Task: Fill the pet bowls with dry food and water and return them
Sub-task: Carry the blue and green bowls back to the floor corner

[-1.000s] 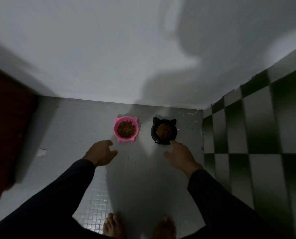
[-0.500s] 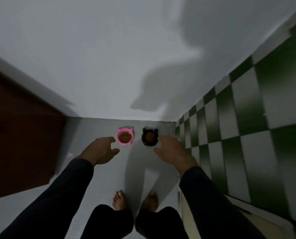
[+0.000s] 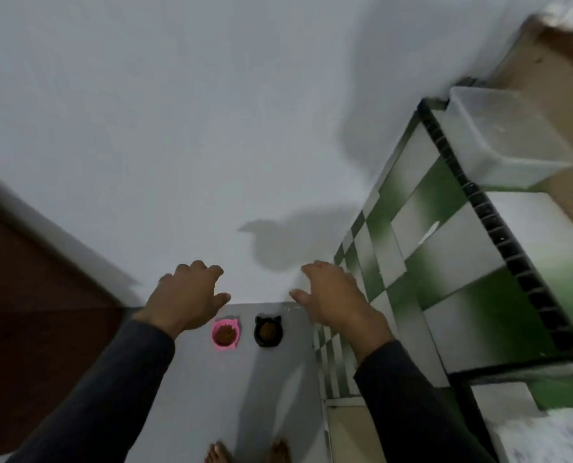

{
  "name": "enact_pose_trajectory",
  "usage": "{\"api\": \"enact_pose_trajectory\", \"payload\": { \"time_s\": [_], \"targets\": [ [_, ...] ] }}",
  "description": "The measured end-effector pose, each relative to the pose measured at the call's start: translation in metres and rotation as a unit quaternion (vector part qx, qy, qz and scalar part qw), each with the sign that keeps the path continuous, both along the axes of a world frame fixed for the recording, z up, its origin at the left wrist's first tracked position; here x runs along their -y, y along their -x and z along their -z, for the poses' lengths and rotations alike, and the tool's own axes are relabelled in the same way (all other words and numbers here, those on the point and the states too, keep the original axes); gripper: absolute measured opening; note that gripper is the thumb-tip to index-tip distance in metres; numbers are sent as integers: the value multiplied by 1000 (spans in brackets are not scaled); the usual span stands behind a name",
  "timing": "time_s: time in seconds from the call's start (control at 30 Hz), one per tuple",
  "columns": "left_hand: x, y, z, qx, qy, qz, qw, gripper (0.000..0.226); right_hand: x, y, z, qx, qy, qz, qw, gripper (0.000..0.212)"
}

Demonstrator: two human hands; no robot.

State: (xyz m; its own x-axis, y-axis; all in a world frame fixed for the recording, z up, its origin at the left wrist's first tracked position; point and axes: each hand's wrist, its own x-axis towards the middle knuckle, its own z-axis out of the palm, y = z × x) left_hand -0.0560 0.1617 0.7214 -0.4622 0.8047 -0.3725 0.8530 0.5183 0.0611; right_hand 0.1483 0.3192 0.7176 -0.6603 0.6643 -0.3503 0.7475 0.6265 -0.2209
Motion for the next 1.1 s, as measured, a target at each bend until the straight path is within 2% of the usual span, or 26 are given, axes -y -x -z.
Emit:
{"api": "enact_pose_trajectory", "payload": {
  "time_s": [0.27, 0.53, 0.87, 1.1],
  "targets": [
    [-15, -12, -54, -21, -34, 48, 998, 63, 10, -17, -57, -7, -48, 34, 998, 66],
    [-18, -15, -84, -29, -69, 145, 987, 63, 43, -39, -96, -8, -75, 135, 988, 63],
    [-1, -39, -122, -11, -110, 279, 954, 65, 133, -92, -136, -46, -98, 261, 959, 57],
    [13, -106, -150, 34, -141, 372, 917, 61, 204, -156, -159, -34, -127, 359, 924, 60]
  ]
}}
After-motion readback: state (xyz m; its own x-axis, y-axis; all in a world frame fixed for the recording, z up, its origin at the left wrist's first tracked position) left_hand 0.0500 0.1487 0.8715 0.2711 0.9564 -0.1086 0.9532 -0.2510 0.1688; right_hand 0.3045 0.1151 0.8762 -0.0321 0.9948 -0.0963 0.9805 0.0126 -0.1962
